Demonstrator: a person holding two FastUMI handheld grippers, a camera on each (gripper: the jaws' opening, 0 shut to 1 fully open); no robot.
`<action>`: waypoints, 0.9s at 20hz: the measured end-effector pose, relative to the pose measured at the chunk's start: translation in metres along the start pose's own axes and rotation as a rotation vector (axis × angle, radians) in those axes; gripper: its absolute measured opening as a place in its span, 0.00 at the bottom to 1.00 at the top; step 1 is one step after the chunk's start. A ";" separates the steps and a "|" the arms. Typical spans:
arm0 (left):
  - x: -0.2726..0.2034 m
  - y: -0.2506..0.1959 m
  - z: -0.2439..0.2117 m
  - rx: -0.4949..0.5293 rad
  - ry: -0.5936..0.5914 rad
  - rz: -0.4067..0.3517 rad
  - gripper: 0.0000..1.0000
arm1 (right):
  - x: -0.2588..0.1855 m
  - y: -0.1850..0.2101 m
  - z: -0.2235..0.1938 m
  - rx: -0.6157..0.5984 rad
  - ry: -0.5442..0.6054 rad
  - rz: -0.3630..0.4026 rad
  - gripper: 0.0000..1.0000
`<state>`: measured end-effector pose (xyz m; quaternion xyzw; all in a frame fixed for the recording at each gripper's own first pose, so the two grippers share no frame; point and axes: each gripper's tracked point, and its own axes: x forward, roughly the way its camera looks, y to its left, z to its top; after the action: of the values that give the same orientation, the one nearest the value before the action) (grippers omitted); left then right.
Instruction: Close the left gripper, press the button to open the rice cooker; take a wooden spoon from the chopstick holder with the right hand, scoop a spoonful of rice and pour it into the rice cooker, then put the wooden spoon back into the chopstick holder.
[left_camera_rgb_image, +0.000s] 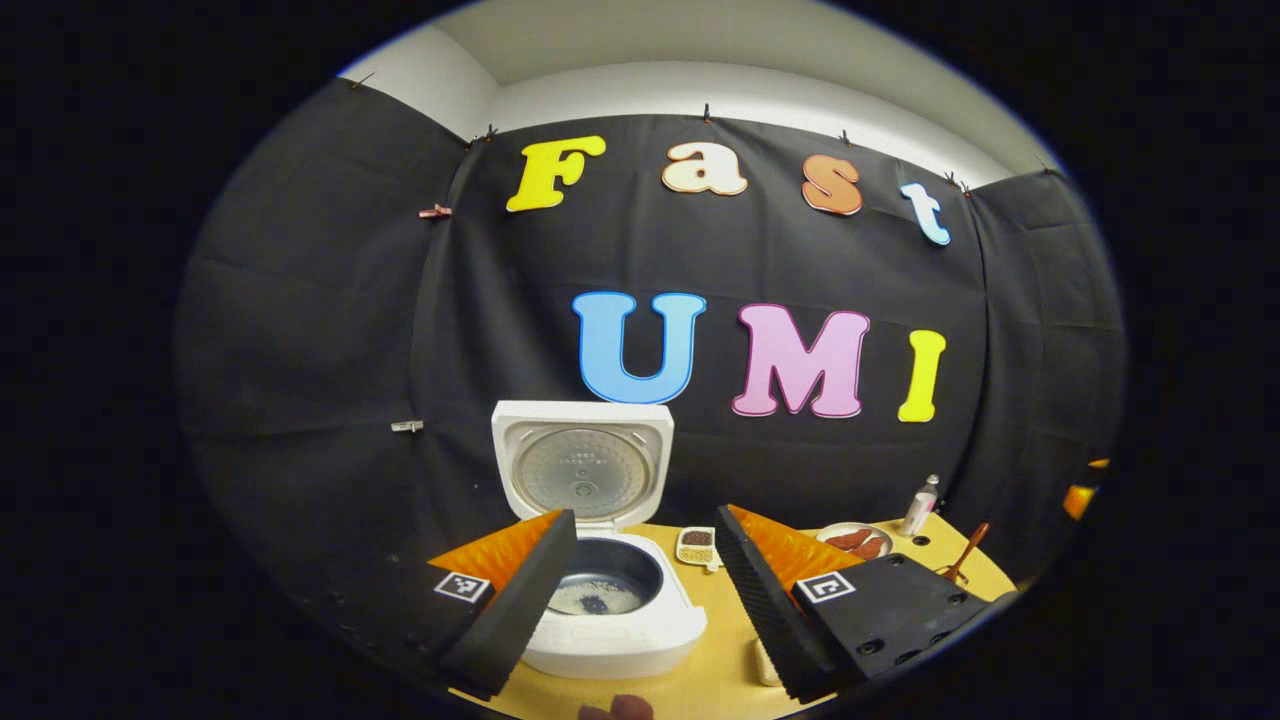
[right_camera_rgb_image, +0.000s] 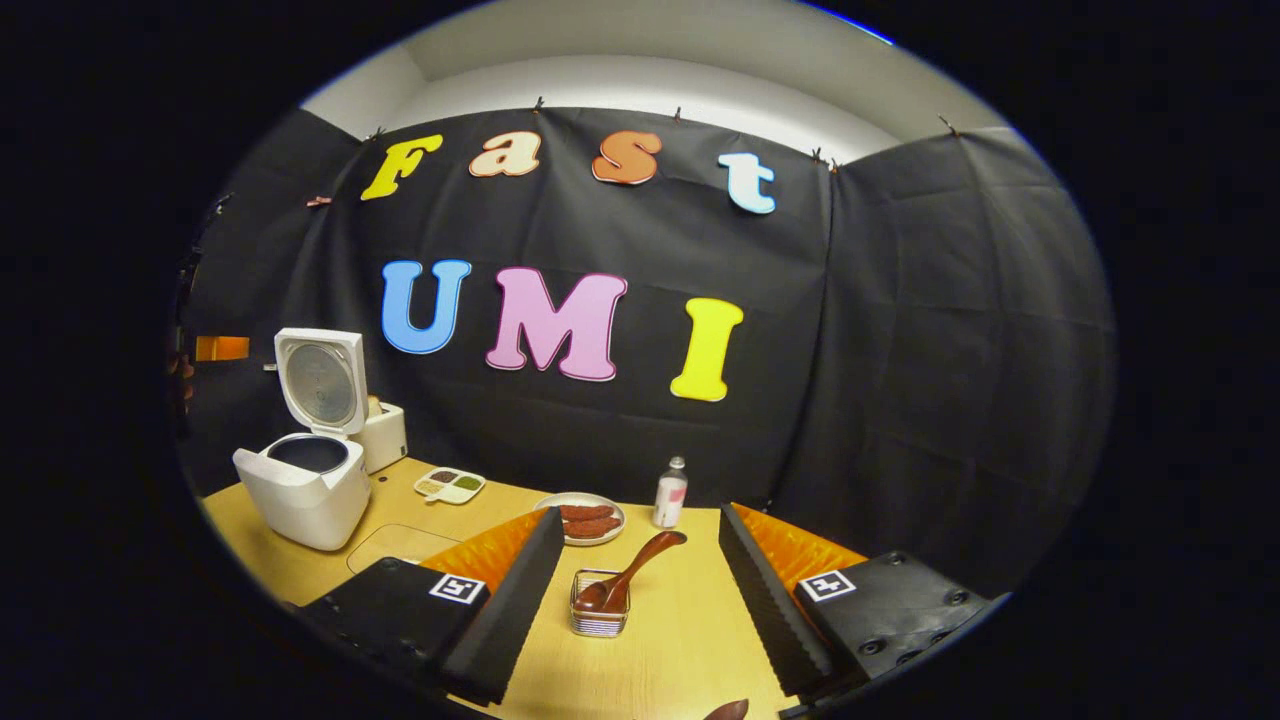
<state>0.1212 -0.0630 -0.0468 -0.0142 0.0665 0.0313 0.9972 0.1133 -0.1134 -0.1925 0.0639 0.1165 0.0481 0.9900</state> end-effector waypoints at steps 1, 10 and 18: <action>-0.008 -0.006 -0.006 0.001 0.020 0.015 0.96 | 0.016 -0.006 -0.018 0.016 0.028 0.021 0.98; -0.058 -0.035 -0.043 -0.026 0.096 0.142 0.96 | 0.144 -0.005 -0.164 0.211 0.303 0.178 0.84; -0.062 0.003 -0.061 -0.036 0.154 0.189 0.96 | 0.175 0.018 -0.202 0.226 0.396 0.182 0.50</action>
<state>0.0520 -0.0655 -0.0993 -0.0280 0.1432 0.1254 0.9813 0.2329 -0.0531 -0.4244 0.1735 0.3067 0.1354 0.9260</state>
